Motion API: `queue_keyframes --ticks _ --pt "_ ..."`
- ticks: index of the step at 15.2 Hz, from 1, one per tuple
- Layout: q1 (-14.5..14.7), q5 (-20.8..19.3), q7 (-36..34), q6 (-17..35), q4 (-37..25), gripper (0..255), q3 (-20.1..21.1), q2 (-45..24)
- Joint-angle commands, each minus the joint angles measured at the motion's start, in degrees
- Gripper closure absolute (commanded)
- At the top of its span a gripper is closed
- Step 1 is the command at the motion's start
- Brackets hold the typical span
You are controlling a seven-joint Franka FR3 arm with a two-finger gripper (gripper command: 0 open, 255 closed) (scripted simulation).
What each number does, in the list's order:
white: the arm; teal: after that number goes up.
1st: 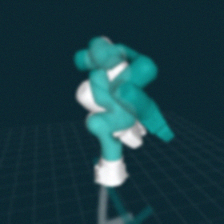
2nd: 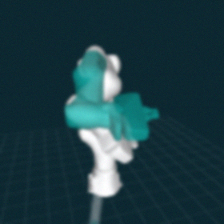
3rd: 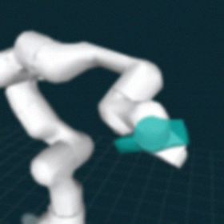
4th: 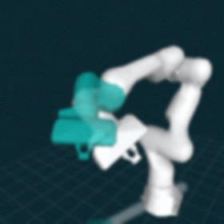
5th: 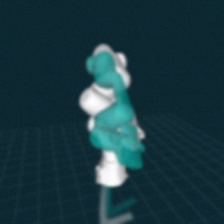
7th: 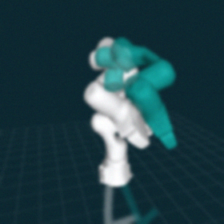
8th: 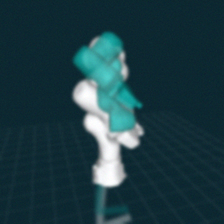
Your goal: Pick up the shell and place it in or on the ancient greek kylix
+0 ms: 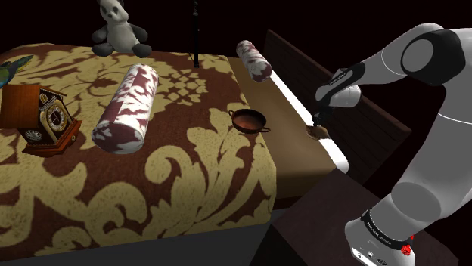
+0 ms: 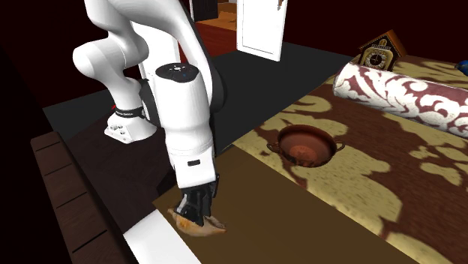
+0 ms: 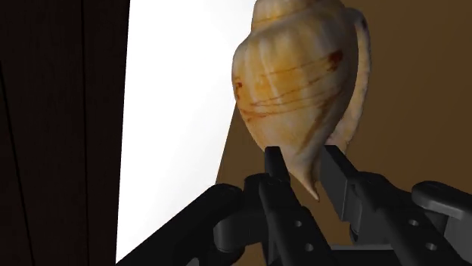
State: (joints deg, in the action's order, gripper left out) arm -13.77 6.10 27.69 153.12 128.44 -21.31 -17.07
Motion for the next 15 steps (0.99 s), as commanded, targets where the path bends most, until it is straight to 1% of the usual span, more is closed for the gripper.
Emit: queue_keyframes --ticks 1,5,6,7,9,10,15 --pt "1.0 -1.1 -1.3 -7.1 0.7 255 -0.2 1.1" --pt "1.6 -2.7 -2.3 -9.8 0.4 255 -1.0 3.7" --pt "1.4 -2.2 -2.0 -8.5 -0.1 255 -0.8 3.0" --pt "1.4 -2.2 -2.0 -8.5 -0.1 0 -0.8 3.0" --pt "-0.9 -2.7 6.3 -10.9 0.5 0 -0.7 3.5" --pt "-1.2 -2.8 7.2 -11.2 0.5 0 -0.7 3.5" --pt "-2.0 -0.8 8.6 -7.8 0.7 0 0.1 0.2"
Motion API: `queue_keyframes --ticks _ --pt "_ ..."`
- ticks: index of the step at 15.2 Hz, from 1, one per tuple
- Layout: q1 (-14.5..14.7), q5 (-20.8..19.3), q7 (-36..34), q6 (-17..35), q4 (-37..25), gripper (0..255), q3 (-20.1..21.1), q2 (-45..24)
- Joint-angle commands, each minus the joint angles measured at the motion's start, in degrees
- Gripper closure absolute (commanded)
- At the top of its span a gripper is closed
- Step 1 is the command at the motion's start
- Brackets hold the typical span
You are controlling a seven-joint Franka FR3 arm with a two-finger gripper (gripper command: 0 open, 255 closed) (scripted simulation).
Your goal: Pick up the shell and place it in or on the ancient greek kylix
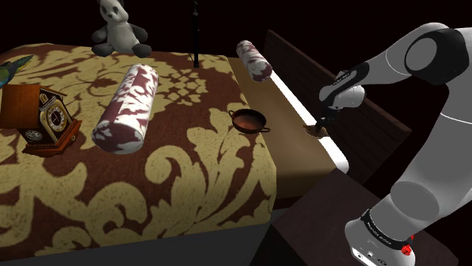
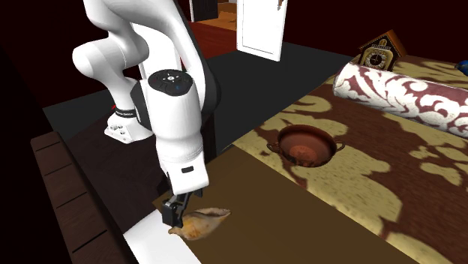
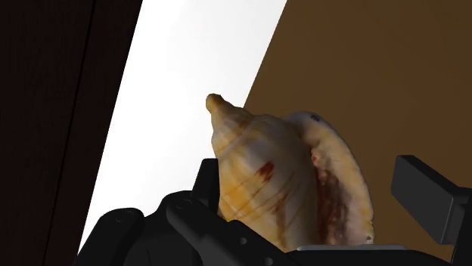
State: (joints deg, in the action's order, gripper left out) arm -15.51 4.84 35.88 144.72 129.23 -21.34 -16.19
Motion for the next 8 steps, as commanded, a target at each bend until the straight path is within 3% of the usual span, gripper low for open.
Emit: queue_keyframes --ticks 1,8 --pt "-0.4 0.8 0.7 1.2 0.0 0 0.4 -1.4" --pt "-0.7 1.5 1.2 2.3 0.0 0 0.7 -2.5"
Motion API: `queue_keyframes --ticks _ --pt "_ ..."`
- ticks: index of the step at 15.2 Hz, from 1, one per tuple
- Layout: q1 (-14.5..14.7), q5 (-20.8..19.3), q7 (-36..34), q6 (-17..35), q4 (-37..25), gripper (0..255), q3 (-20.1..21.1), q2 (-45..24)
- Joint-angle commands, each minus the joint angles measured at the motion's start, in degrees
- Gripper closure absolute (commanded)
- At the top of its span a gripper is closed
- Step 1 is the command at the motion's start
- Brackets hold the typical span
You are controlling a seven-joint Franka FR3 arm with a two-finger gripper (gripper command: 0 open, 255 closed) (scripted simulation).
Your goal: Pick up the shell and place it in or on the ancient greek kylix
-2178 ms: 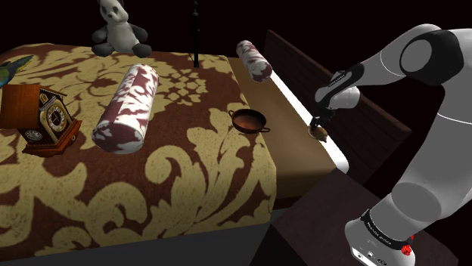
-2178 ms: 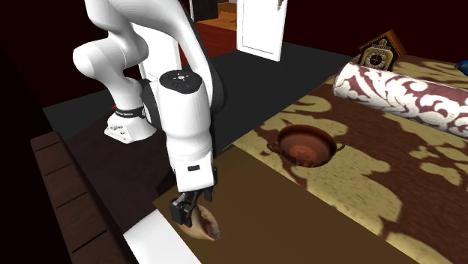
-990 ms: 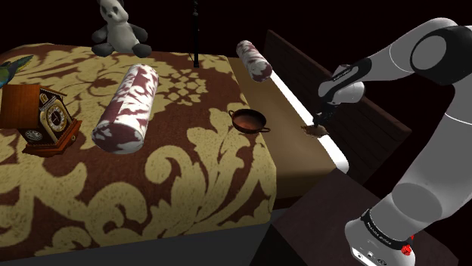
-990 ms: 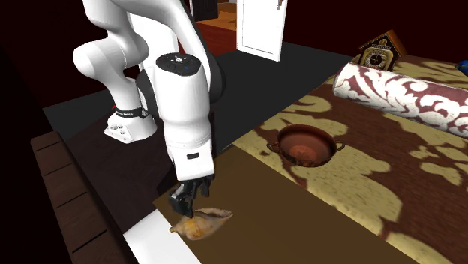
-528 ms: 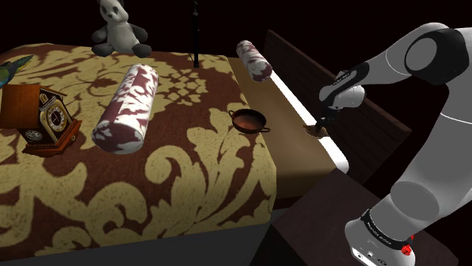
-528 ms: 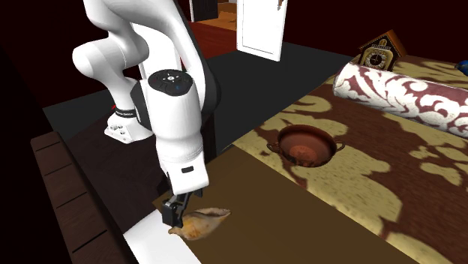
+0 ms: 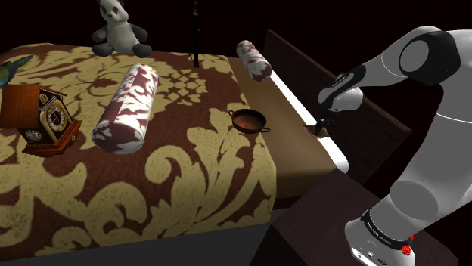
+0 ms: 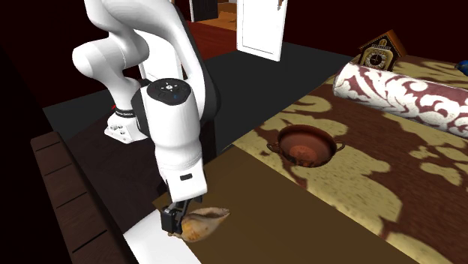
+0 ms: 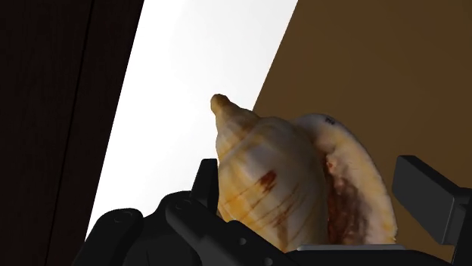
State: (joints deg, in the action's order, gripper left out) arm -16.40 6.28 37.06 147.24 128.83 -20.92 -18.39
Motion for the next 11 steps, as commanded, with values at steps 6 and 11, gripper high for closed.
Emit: queue_keyframes --ticks 6,11 --pt "0.1 0.6 0.2 0.4 0.2 255 0.6 -1.2" --pt "-0.7 0.8 1.4 1.5 1.6 255 0.5 -0.7"
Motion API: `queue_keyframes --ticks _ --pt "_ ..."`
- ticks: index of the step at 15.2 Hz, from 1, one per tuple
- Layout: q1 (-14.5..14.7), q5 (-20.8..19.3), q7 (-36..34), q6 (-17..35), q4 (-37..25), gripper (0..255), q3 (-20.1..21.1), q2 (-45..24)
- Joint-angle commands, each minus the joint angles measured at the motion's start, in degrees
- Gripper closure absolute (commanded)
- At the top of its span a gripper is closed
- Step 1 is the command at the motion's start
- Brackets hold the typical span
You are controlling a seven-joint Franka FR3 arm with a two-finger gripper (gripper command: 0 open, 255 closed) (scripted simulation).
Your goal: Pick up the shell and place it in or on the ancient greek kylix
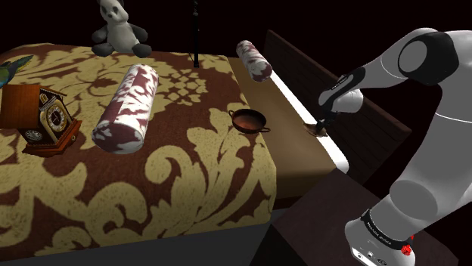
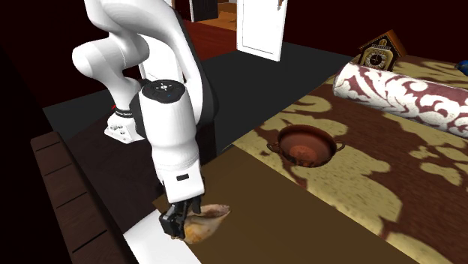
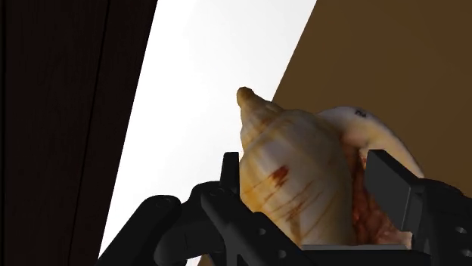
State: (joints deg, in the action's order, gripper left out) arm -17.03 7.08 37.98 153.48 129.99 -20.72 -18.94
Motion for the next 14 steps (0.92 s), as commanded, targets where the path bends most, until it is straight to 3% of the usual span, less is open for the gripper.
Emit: queue_keyframes --ticks 1,13,14 --pt "0.8 -0.7 -0.9 -6.5 -0.8 255 0.0 0.3" --pt "2.3 -4.6 -3.3 -13.3 -1.5 255 -1.9 6.8" --pt "2.3 -4.6 -3.3 -13.3 -1.5 0 -1.9 6.8"
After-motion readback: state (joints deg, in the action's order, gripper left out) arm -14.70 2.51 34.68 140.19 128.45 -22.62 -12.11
